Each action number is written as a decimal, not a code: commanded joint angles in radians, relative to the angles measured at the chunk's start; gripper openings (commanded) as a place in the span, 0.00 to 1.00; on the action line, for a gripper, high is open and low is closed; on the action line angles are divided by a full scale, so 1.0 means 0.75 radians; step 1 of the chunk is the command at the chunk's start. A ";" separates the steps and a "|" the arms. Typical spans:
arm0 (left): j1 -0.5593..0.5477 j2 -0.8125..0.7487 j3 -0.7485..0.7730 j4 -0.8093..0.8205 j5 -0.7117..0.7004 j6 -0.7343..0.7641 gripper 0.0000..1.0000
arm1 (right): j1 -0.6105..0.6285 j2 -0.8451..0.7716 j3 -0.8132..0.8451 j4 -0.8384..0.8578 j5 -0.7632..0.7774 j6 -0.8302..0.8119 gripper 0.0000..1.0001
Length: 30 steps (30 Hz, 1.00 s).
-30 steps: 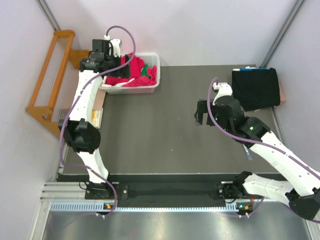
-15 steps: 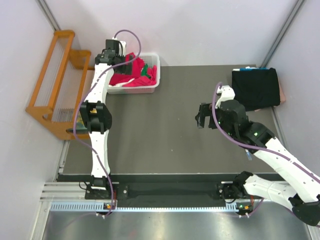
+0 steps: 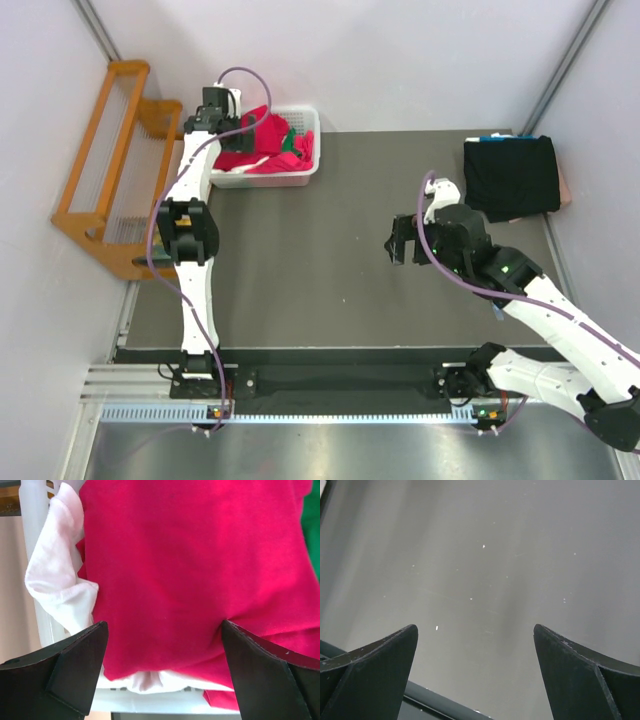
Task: Fold and stack the t-shirts
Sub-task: Grab the tshirt from the pile
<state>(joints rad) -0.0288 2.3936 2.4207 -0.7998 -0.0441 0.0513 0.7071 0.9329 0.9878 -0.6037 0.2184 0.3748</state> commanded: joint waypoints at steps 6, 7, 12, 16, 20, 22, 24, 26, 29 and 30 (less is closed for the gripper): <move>0.020 0.048 -0.016 0.142 0.102 0.022 0.87 | 0.019 0.020 -0.004 0.097 -0.081 0.020 1.00; 0.018 0.054 -0.020 0.136 0.110 0.022 0.79 | 0.017 0.020 -0.006 0.097 -0.083 0.022 1.00; 0.018 0.059 -0.063 0.117 0.149 0.036 0.29 | 0.016 0.020 -0.022 0.116 -0.087 0.036 1.00; 0.018 0.036 -0.110 0.101 0.159 0.075 0.23 | 0.016 0.034 -0.024 0.130 -0.101 0.038 1.00; 0.022 0.016 -0.127 0.072 0.157 0.083 0.00 | 0.016 0.036 -0.027 0.152 -0.113 0.036 1.00; 0.024 -0.023 -0.145 0.062 0.190 0.077 0.00 | 0.016 0.036 -0.026 0.155 -0.121 0.034 1.00; 0.024 -0.076 -0.141 0.044 0.222 0.056 0.00 | 0.016 0.032 -0.031 0.161 -0.123 0.034 1.00; 0.022 -0.125 -0.107 0.023 0.310 0.040 0.00 | 0.016 0.026 -0.043 0.173 -0.128 0.030 1.00; 0.012 -0.266 -0.066 -0.007 0.414 0.020 0.00 | 0.016 0.026 -0.059 0.181 -0.134 0.026 1.00; 0.006 -0.356 -0.070 -0.007 0.435 0.018 0.00 | 0.016 0.024 -0.069 0.191 -0.134 0.026 1.00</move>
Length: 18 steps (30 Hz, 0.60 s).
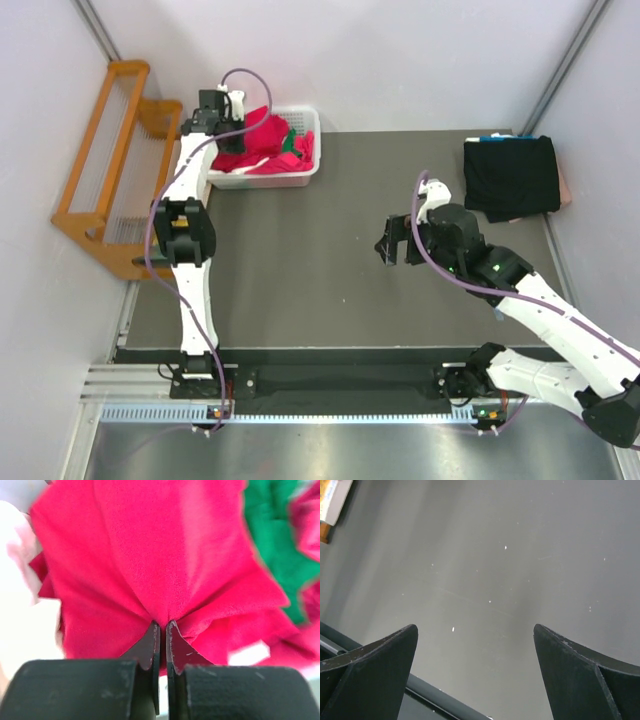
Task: Fold and stack the t-shirts
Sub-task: Grab the tshirt from the pile, then move the tshirt to the center of the board
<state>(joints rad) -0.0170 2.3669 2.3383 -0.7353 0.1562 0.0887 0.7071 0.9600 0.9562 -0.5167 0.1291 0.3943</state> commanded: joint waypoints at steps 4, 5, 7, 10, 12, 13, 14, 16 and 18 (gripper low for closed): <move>-0.047 -0.539 -0.023 -0.132 0.268 -0.020 0.00 | 0.016 -0.012 -0.046 0.094 -0.017 -0.008 1.00; -0.065 -0.582 -0.041 -0.142 0.307 -0.018 0.00 | 0.016 -0.016 -0.048 0.096 -0.019 -0.012 1.00; -0.090 -0.699 -0.082 -0.191 0.348 0.008 0.00 | 0.016 -0.016 -0.054 0.104 -0.023 -0.020 1.00; -0.165 -0.834 -0.097 -0.275 0.397 0.078 0.00 | 0.017 -0.022 -0.072 0.116 -0.017 -0.031 1.00; -0.231 -0.924 -0.089 -0.310 0.430 0.133 0.00 | 0.016 -0.024 -0.086 0.120 -0.007 -0.041 1.00; -0.253 -0.953 -0.091 -0.326 0.438 0.147 0.00 | 0.016 -0.026 -0.089 0.118 -0.004 -0.041 1.00; -0.288 -1.006 -0.087 -0.341 0.442 0.160 0.00 | 0.016 -0.028 -0.093 0.118 0.000 -0.041 1.00; -0.305 -1.049 -0.066 -0.363 0.477 0.162 0.00 | 0.019 -0.038 -0.103 0.118 0.004 -0.047 1.00; -0.313 -1.080 -0.027 -0.406 0.542 0.156 0.00 | 0.016 -0.059 -0.111 0.118 0.018 -0.047 1.00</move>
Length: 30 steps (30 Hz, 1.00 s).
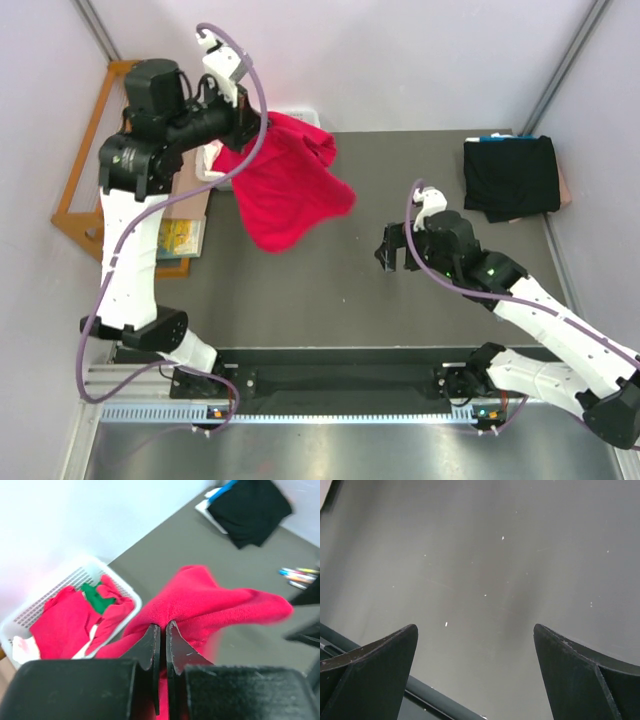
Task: Fold and stack the t-shirts
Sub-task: Move the tshirt to the center of the board
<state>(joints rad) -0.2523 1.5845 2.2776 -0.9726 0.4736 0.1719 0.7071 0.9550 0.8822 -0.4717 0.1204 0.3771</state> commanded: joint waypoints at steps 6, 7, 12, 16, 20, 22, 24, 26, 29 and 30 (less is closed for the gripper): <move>-0.056 -0.055 0.060 -0.335 0.258 0.118 0.00 | 0.016 -0.132 -0.010 0.032 0.117 -0.014 1.00; -0.081 -0.055 0.054 -0.372 0.260 0.137 0.00 | 0.016 -0.148 -0.010 0.032 0.130 -0.012 1.00; -0.379 -0.039 -0.020 -0.560 0.136 0.233 0.00 | 0.019 -0.259 -0.008 0.044 0.203 -0.018 1.00; -0.616 -0.027 -0.114 -0.611 0.023 0.249 0.00 | 0.016 -0.296 0.002 0.044 0.232 -0.014 1.00; -0.782 0.065 -0.133 -0.601 -0.087 0.231 0.00 | 0.016 -0.318 0.010 0.042 0.261 0.004 1.00; -0.878 0.139 -0.092 -0.571 -0.134 0.213 0.00 | 0.016 -0.345 0.010 0.046 0.273 0.011 1.00; -0.919 0.198 0.039 -0.546 -0.169 0.196 0.00 | 0.016 -0.373 0.012 0.050 0.281 0.015 1.00; -0.919 0.286 0.232 -0.469 -0.210 0.162 0.00 | 0.017 -0.386 0.014 0.046 0.289 0.015 1.00; -0.919 0.401 0.437 -0.366 -0.275 0.131 0.00 | 0.016 -0.392 0.022 0.034 0.306 0.013 1.00; -0.919 0.425 0.471 -0.346 -0.284 0.127 0.00 | 0.016 -0.394 0.024 0.028 0.308 0.015 1.00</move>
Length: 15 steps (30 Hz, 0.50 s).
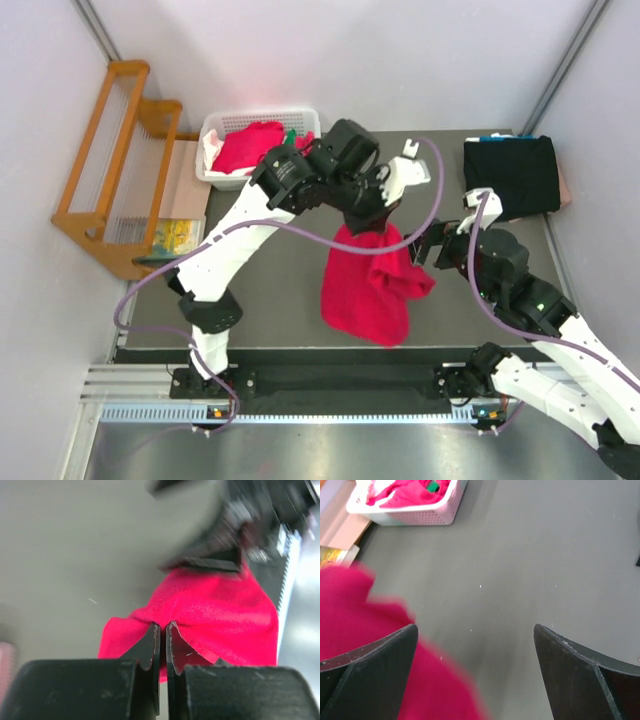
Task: Fold and stack the t-shirts
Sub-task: Move the tshirt to the center of the board
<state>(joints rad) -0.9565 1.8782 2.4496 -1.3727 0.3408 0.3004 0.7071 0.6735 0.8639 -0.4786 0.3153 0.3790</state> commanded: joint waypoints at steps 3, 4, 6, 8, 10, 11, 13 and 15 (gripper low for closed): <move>0.020 0.136 0.321 0.235 -0.107 -0.077 0.00 | 0.016 -0.019 0.053 0.033 0.058 0.014 1.00; 0.020 0.152 0.337 0.249 -0.117 -0.085 0.00 | 0.016 -0.025 0.049 0.033 0.062 0.016 1.00; 0.020 0.207 0.362 0.274 -0.121 -0.092 0.00 | 0.016 -0.039 0.045 0.043 0.079 0.018 1.00; 0.018 0.244 0.385 0.296 -0.127 -0.100 0.00 | 0.019 -0.049 0.041 0.055 0.081 0.012 1.00; 0.007 0.298 0.399 0.335 -0.131 -0.098 0.00 | 0.016 -0.063 0.039 0.071 0.083 0.006 1.00; 0.003 0.316 0.401 0.349 -0.131 -0.098 0.00 | 0.016 -0.066 0.041 0.074 0.081 0.006 1.00; -0.011 0.361 0.401 0.386 -0.125 -0.096 0.00 | 0.016 -0.074 0.051 0.072 0.081 0.010 1.00; -0.023 0.404 0.399 0.407 -0.117 -0.098 0.00 | 0.016 -0.098 0.057 0.065 0.083 0.014 1.00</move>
<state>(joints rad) -0.9508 2.1361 2.7178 -1.1873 0.2485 0.2417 0.7071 0.6327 0.8642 -0.4782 0.3561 0.3859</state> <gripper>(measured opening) 0.038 0.996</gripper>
